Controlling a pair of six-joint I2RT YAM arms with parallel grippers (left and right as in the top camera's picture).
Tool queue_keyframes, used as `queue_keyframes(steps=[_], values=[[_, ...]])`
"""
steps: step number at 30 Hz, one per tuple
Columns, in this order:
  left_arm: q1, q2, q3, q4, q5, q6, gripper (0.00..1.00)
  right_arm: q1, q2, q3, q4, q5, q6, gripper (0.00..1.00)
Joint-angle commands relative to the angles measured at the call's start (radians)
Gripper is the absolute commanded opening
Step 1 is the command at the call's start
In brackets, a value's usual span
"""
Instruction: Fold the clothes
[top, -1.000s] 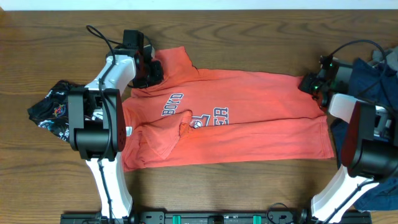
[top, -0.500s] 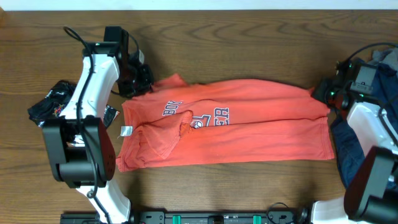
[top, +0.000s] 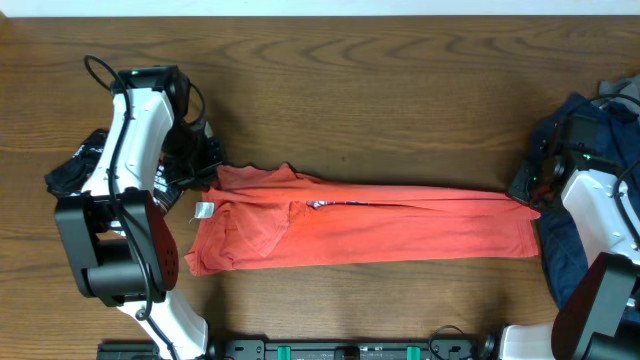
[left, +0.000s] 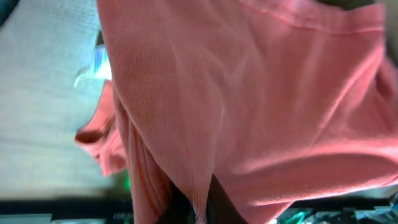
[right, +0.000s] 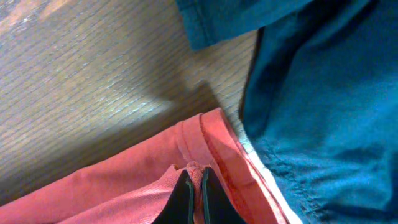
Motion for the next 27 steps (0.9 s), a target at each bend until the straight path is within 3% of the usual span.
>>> queue_keyframes(steps=[1, 18, 22, 25, 27], values=[[0.010, -0.015, -0.002, -0.042, -0.050, 0.021, 0.06, -0.008, -0.021, 0.001, 0.001, 0.086, 0.020, 0.01], [0.008, -0.015, -0.171, -0.087, -0.051, 0.021, 0.06, -0.008, -0.019, 0.000, -0.037, 0.109, 0.020, 0.04], [0.008, -0.015, -0.216, -0.083, -0.051, 0.021, 0.07, -0.008, -0.018, -0.001, -0.068, 0.114, 0.020, 0.13], [0.008, -0.015, -0.225, -0.095, -0.056, 0.021, 0.23, -0.009, -0.018, -0.001, -0.095, 0.124, 0.020, 0.17], [0.008, -0.016, -0.225, -0.113, -0.070, 0.021, 0.26, -0.009, -0.018, -0.001, -0.110, 0.139, 0.020, 0.22]])
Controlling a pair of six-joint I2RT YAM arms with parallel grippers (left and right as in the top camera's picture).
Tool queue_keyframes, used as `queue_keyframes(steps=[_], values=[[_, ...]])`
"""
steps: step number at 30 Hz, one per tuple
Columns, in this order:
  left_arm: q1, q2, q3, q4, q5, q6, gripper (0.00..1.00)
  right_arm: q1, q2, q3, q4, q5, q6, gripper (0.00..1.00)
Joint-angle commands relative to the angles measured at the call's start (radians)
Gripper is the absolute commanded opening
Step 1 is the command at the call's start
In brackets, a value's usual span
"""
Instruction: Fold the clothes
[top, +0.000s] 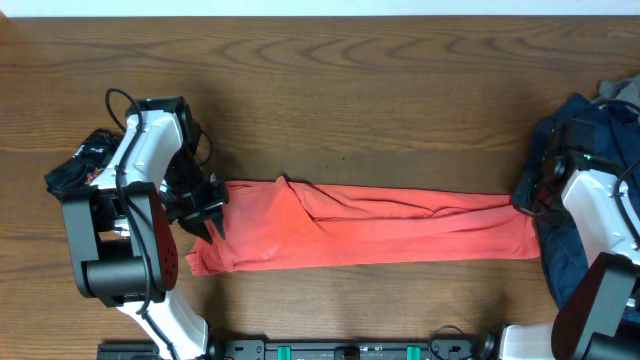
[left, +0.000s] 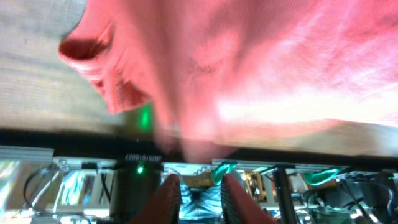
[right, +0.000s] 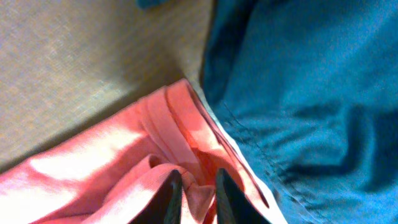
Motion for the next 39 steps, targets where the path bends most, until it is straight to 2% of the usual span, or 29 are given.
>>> queue_keyframes(steps=[1, 8, 11, 16, 17, 18, 20, 24, 27, 31, 32, 34, 39], values=[[0.007, -0.015, -0.004, -0.023, -0.038, 0.003, 0.27, -0.009, -0.018, -0.001, -0.014, 0.050, 0.005, 0.24], [0.007, -0.018, -0.003, -0.013, -0.001, -0.002, 0.28, -0.009, -0.018, -0.001, -0.058, 0.049, 0.024, 0.36], [0.005, -0.018, -0.003, 0.061, 0.102, 0.001, 0.28, -0.009, -0.018, -0.001, -0.069, 0.040, 0.027, 0.44], [-0.039, -0.018, -0.004, 0.233, 0.245, 0.006, 0.29, -0.009, -0.018, -0.004, -0.073, -0.026, 0.022, 0.47], [-0.057, -0.018, -0.004, 0.272, 0.253, 0.005, 0.31, -0.009, -0.018, -0.007, -0.072, -0.029, 0.018, 0.48], [-0.077, -0.018, -0.004, 0.317, 0.252, -0.002, 0.42, -0.009, -0.018, -0.012, -0.071, -0.029, 0.019, 0.48], [-0.108, -0.018, -0.004, 0.388, 0.253, -0.023, 0.51, -0.009, -0.018, -0.019, -0.068, -0.029, 0.019, 0.48], [-0.190, -0.017, -0.004, 0.521, 0.252, -0.051, 0.56, -0.009, -0.018, -0.023, -0.064, -0.030, 0.019, 0.48], [-0.248, -0.016, -0.004, 0.575, 0.232, -0.061, 0.56, -0.009, -0.018, -0.023, -0.064, -0.030, 0.019, 0.48], [-0.301, -0.015, -0.004, 0.616, 0.041, -0.172, 0.55, -0.009, -0.018, -0.023, -0.064, -0.030, 0.019, 0.48], [-0.310, -0.015, -0.004, 0.626, 0.011, -0.191, 0.50, -0.009, -0.018, -0.023, -0.064, -0.030, 0.019, 0.48], [-0.322, -0.015, -0.005, 0.642, 0.006, -0.190, 0.43, -0.009, -0.018, -0.023, -0.062, -0.030, 0.019, 0.48], [-0.326, -0.013, -0.005, 0.645, -0.035, -0.204, 0.41, -0.009, -0.018, -0.023, -0.061, -0.030, 0.019, 0.49]])
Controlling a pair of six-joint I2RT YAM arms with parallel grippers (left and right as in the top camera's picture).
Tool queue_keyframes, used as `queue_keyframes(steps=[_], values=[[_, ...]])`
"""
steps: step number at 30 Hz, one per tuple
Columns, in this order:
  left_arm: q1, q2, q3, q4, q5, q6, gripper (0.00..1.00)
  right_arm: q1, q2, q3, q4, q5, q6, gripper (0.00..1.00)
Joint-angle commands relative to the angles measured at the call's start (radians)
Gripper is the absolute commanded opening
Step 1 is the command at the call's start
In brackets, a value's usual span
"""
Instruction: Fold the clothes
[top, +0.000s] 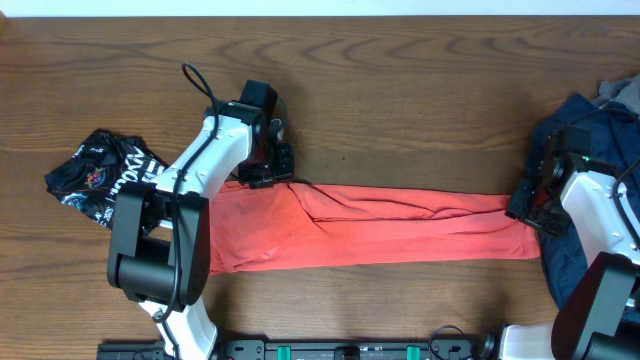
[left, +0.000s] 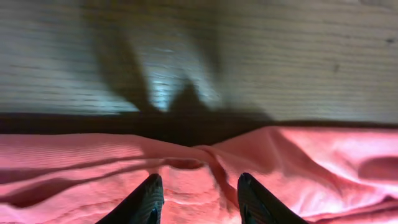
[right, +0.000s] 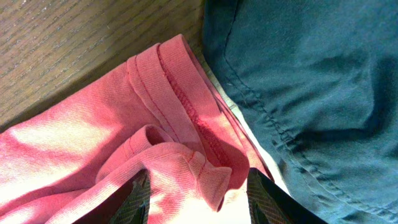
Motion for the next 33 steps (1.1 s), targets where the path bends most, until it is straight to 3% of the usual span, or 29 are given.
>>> queue_keyframes(steps=[1, 4, 6, 9, 21, 28, 33], values=[[-0.001, -0.010, -0.002, -0.002, -0.089, -0.040, 0.41, -0.009, -0.018, -0.008, 0.002, -0.001, 0.003, 0.49], [-0.002, 0.003, -0.006, -0.002, -0.096, -0.040, 0.39, -0.009, -0.018, -0.008, 0.002, -0.001, 0.003, 0.49], [-0.006, 0.018, -0.010, -0.006, -0.094, -0.040, 0.32, -0.009, -0.018, -0.008, 0.002, -0.001, 0.003, 0.49], [-0.012, 0.030, -0.011, -0.010, -0.066, -0.039, 0.06, -0.009, -0.018, -0.008, 0.002, -0.001, 0.003, 0.49], [-0.029, -0.094, -0.010, -0.106, 0.191, 0.010, 0.06, -0.009, -0.018, -0.008, 0.006, 0.000, 0.003, 0.49], [-0.109, -0.155, -0.011, -0.177, 0.188, 0.021, 0.06, -0.009, -0.018, -0.008, 0.013, 0.000, 0.003, 0.49], [-0.170, -0.151, -0.046, -0.169, 0.096, -0.015, 0.06, -0.009, -0.018, -0.008, 0.012, -0.001, 0.003, 0.49]])
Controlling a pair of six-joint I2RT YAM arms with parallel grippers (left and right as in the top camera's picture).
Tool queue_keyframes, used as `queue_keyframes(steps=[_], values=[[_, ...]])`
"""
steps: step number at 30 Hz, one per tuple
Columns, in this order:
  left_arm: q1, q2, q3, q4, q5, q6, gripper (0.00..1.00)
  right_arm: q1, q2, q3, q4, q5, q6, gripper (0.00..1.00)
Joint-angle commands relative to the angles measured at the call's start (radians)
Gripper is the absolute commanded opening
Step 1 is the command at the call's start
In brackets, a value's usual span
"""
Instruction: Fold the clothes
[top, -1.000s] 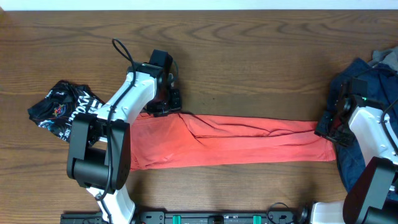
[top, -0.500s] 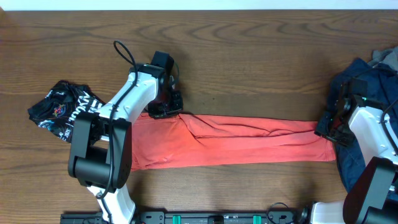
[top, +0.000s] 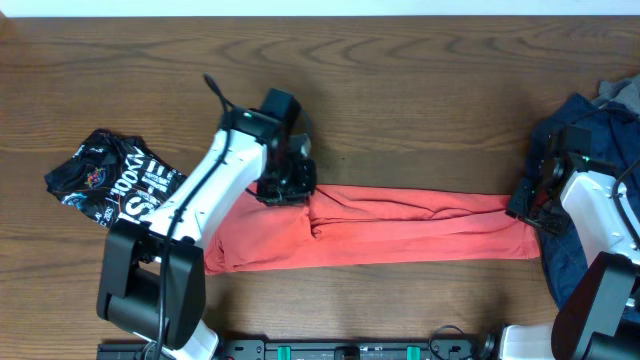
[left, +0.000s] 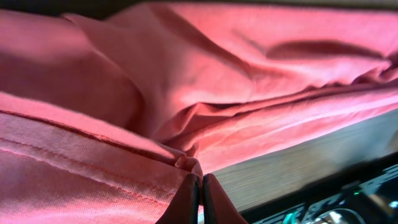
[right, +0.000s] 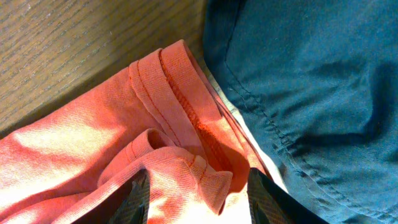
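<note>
A red-orange shirt (top: 400, 228) lies folded into a long band across the table's front. My left gripper (top: 293, 188) sits at the band's upper edge, left of the middle. In the left wrist view the left gripper (left: 200, 186) is shut on a fold of the red shirt (left: 155, 74). At the band's right end my right gripper (top: 527, 207) stands open. The right wrist view shows the right gripper (right: 199, 190) with its fingers spread, a bunched hem of the shirt (right: 186, 165) between them.
A heap of dark blue clothes (top: 590, 190) lies at the right edge, touching the shirt's end; it fills the right wrist view's right side as blue cloth (right: 311, 81). A crumpled black printed garment (top: 105, 185) lies at the left. The table's front edge (left: 298, 168) runs just below the shirt.
My left gripper has moved right and slightly toward the front along the shirt's upper edge, and it has shut on a fold of the cloth. The right gripper stays open at the right end.
Both grippers were shut on the shirt's ends, holding it stretched into a band. Then both had let go, the left at the collar end, the right at the hem. The left one then stood open at the band's upper edge, and now grips a fold there.
</note>
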Motion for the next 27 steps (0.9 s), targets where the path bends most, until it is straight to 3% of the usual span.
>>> queue_keyframes(steps=[1, 4, 7, 8, 15, 27], values=[[-0.033, 0.002, -0.039, 0.005, -0.066, -0.029, 0.06, -0.009, -0.018, -0.008, 0.001, 0.000, 0.003, 0.49], [-0.045, 0.002, -0.060, 0.018, -0.076, -0.031, 0.08, -0.009, -0.018, -0.008, -0.002, 0.000, 0.003, 0.49], [-0.041, 0.000, -0.061, 0.026, -0.121, -0.031, 0.51, -0.009, -0.018, -0.008, -0.009, 0.000, 0.003, 0.51], [-0.035, -0.002, -0.060, 0.027, -0.134, -0.031, 0.54, -0.009, -0.018, -0.008, -0.009, 0.002, 0.003, 0.52], [0.055, -0.041, -0.055, 0.019, -0.150, -0.031, 0.56, -0.009, -0.017, -0.008, 0.003, 0.003, -0.061, 0.65], [0.132, -0.197, -0.055, -0.012, -0.150, -0.058, 0.56, -0.009, 0.004, -0.179, 0.180, 0.011, -0.133, 0.66]])
